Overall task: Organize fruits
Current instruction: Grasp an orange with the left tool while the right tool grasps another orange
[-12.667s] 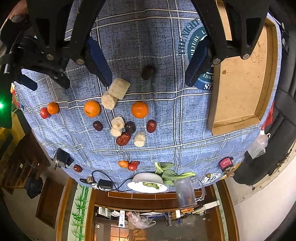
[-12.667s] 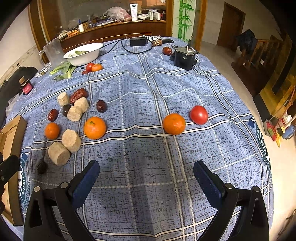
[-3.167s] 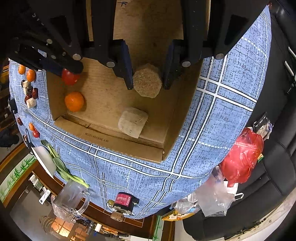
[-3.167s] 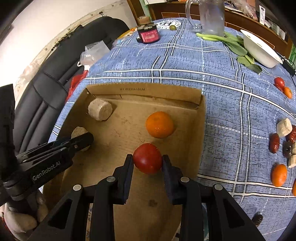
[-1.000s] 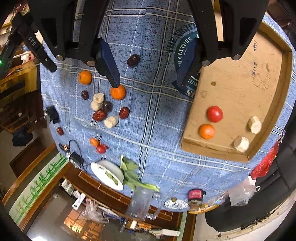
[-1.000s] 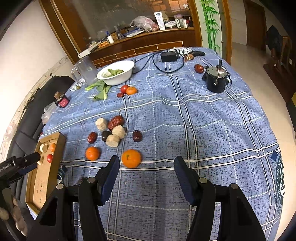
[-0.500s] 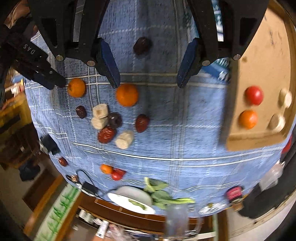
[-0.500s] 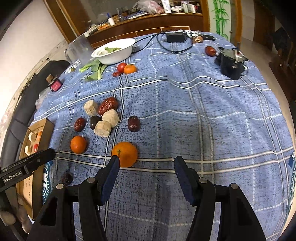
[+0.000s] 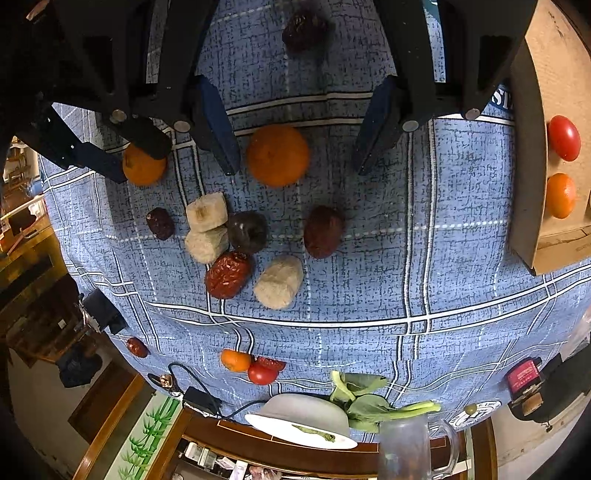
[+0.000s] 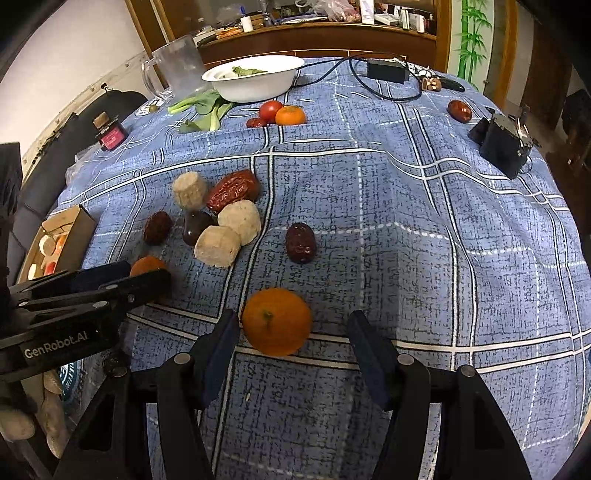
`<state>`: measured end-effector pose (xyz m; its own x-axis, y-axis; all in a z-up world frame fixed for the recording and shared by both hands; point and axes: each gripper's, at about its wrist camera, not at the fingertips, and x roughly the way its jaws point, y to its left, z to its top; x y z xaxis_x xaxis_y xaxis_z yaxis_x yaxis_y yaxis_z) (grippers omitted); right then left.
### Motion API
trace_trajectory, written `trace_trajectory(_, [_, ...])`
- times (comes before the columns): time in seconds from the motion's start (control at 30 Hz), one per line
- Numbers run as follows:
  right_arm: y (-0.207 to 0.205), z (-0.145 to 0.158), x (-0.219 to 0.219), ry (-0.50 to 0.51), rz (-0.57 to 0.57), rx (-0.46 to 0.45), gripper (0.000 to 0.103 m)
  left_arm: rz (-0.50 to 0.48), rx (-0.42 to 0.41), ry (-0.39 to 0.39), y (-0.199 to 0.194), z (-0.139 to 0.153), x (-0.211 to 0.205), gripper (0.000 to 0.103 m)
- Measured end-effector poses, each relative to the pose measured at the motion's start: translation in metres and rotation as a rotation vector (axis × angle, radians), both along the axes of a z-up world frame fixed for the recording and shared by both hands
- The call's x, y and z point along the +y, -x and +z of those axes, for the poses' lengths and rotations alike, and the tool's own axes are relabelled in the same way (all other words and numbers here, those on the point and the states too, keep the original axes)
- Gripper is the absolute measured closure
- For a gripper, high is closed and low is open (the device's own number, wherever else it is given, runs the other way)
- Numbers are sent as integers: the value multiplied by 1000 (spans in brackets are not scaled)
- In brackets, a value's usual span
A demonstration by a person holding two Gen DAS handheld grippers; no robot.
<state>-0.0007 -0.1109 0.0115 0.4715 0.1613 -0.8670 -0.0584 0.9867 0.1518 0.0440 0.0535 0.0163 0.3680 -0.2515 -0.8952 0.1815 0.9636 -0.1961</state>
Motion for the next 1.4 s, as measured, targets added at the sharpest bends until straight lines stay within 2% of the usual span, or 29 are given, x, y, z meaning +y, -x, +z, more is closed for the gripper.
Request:
trace_trajectory(0.1, [-1,0,3,22,-2,-7,38,-1,-13,-2,0,0,-1,42])
trace_trajectory(0.17, [-1,0,5,38,-2,-14,38,-3,-38,-32,3,0,-2,49])
trace_trajectory(0.2, [-1,0,7,51,0,-19,38,-8,-51,-47,4,0,-4,56])
trace_trajectory(0.23, [0,-1,8,66,3,-25,38,-15,-60,-48,5,0,-4,70])
trace_trajectory(0.27, [0,-1,10,78,5,-29,38,-26,-61,-33,6,0,-4,73])
trace_trajectory(0.33, [2,-1,12,104,8,-39,50,-24,-63,-39,7,1,-4,73])
trace_trajectory(0.43, [3,2,13,78,20,-35,64,-13,-63,-33,11,5,0,73])
trace_trajectory(0.7, [13,5,11,45,-18,-18,64,15,-98,5,27,30,19,73])
trace_trajectory(1.0, [27,21,25,43,-20,-44,64,46,-114,57,46,49,42,73])
trace_trajectory(1.4, [48,45,48,60,-21,-73,64,36,-148,33,71,66,59,73])
